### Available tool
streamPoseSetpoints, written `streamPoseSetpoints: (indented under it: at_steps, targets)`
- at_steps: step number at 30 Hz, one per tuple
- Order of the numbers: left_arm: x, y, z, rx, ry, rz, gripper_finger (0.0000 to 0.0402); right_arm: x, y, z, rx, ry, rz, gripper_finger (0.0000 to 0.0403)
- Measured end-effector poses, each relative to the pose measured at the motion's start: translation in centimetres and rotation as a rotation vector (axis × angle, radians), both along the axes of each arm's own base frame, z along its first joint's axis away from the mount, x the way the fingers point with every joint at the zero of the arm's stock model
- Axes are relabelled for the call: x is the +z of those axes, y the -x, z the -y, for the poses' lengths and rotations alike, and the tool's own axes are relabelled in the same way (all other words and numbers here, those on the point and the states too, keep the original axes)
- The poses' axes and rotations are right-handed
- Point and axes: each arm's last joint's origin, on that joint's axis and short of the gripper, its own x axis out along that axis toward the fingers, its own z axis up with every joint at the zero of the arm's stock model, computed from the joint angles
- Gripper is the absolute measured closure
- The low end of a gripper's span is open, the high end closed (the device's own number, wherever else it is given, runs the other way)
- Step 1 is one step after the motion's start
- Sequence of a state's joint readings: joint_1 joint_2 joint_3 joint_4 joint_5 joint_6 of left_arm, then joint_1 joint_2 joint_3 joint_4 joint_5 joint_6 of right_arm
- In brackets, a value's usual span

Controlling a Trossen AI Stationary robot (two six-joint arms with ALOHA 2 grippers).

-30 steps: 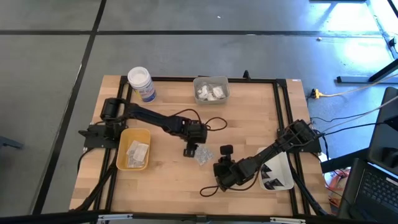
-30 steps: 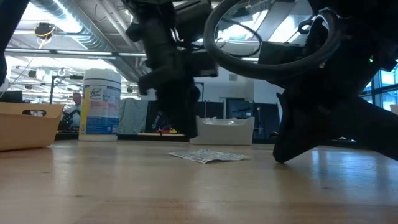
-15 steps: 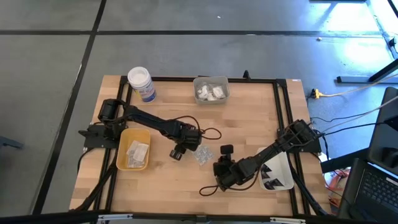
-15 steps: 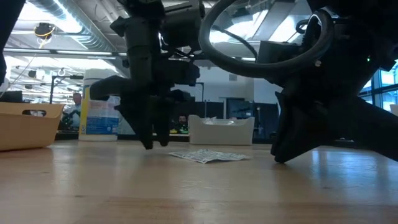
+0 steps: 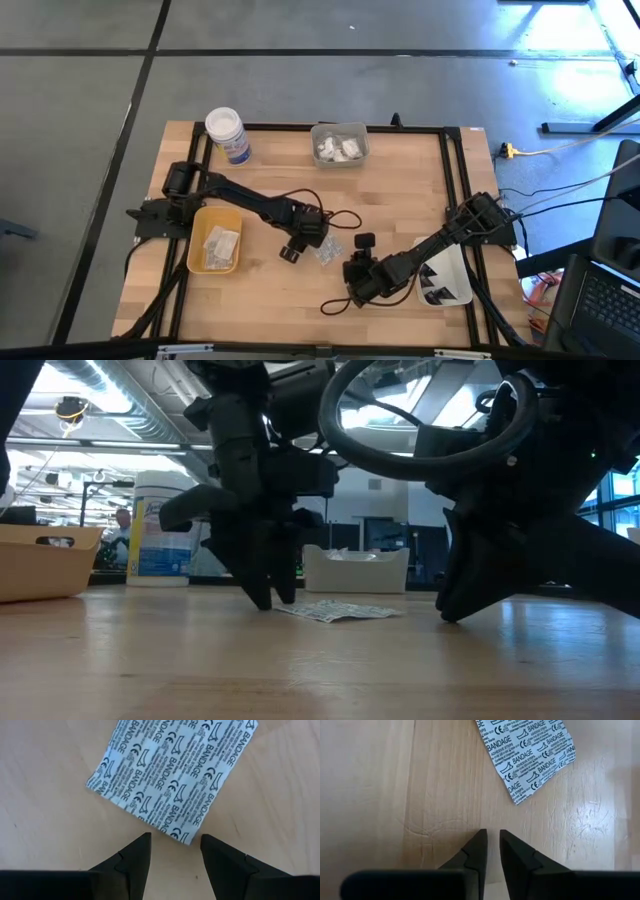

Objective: Pick & Place Travel size toiletries
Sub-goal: Put the white bandage pack into the yellow bin

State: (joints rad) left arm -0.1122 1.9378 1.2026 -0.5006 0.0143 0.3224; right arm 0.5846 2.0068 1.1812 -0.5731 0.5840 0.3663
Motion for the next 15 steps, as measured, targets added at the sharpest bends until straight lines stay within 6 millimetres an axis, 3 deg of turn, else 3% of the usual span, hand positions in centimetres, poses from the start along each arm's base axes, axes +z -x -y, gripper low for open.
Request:
streamPoseSetpoints:
  at_steps: [10, 15]
  targets:
    - [-0.33, -0.36, 0.5, 0.082, 0.049, 0.018, 0.023, 0.01, -0.05, 0.01, 0.004, 0.001, 0.002, 0.0347]
    - [-0.87, -0.57, 0.57, 0.079, 0.057, 0.019, 0.0249, 0.01, -0.1, 0.07, 0.002, 0.002, 0.003, 0.0337]
